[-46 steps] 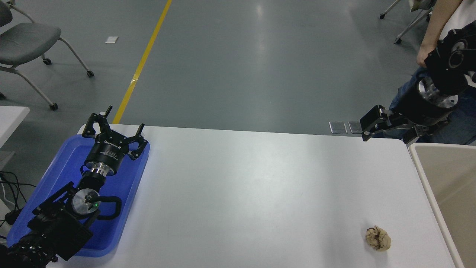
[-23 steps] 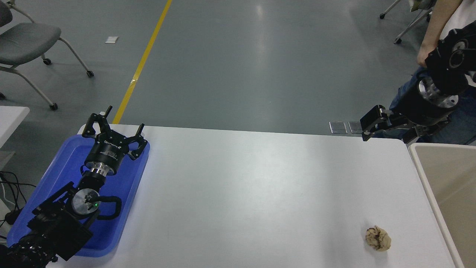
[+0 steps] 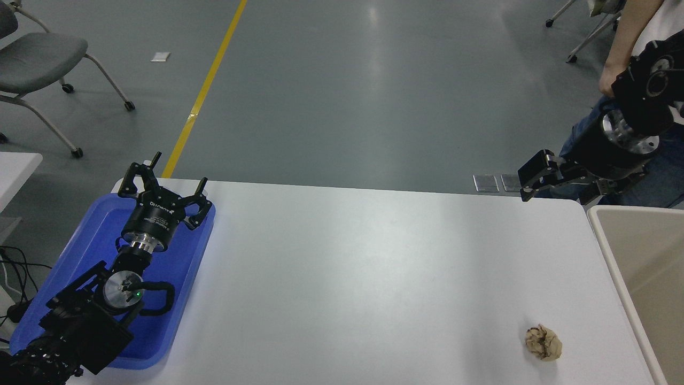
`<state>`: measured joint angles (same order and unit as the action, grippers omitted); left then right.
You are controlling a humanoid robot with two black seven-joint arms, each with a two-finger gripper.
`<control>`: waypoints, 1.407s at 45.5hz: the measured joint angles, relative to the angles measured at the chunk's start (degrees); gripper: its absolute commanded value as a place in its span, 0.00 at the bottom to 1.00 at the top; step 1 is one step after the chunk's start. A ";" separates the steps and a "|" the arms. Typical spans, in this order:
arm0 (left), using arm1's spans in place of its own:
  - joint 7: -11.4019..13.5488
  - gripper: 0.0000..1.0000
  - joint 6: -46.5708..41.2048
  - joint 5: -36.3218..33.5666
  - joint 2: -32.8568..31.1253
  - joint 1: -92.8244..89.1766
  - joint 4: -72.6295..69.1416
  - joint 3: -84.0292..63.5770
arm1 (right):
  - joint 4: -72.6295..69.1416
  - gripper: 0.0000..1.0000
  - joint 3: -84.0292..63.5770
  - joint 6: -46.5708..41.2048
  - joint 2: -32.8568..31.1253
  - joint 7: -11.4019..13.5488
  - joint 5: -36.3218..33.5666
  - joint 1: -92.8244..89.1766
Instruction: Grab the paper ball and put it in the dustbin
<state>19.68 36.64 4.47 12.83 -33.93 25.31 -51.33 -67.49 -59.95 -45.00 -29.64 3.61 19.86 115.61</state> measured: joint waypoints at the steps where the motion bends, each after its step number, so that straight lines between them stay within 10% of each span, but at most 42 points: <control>1: 0.00 1.00 0.00 0.00 0.00 0.00 0.00 0.00 | 0.05 1.00 0.00 0.00 0.02 0.00 0.00 0.01; 64: 0.01 1.00 0.02 0.02 0.00 0.00 0.00 0.00 | 5.09 1.00 -0.40 5.27 -2.92 -0.12 -1.27 -9.03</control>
<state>19.69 36.66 4.48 12.83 -33.93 25.31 -51.33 -62.40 -60.36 -39.73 -32.56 3.49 18.58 106.58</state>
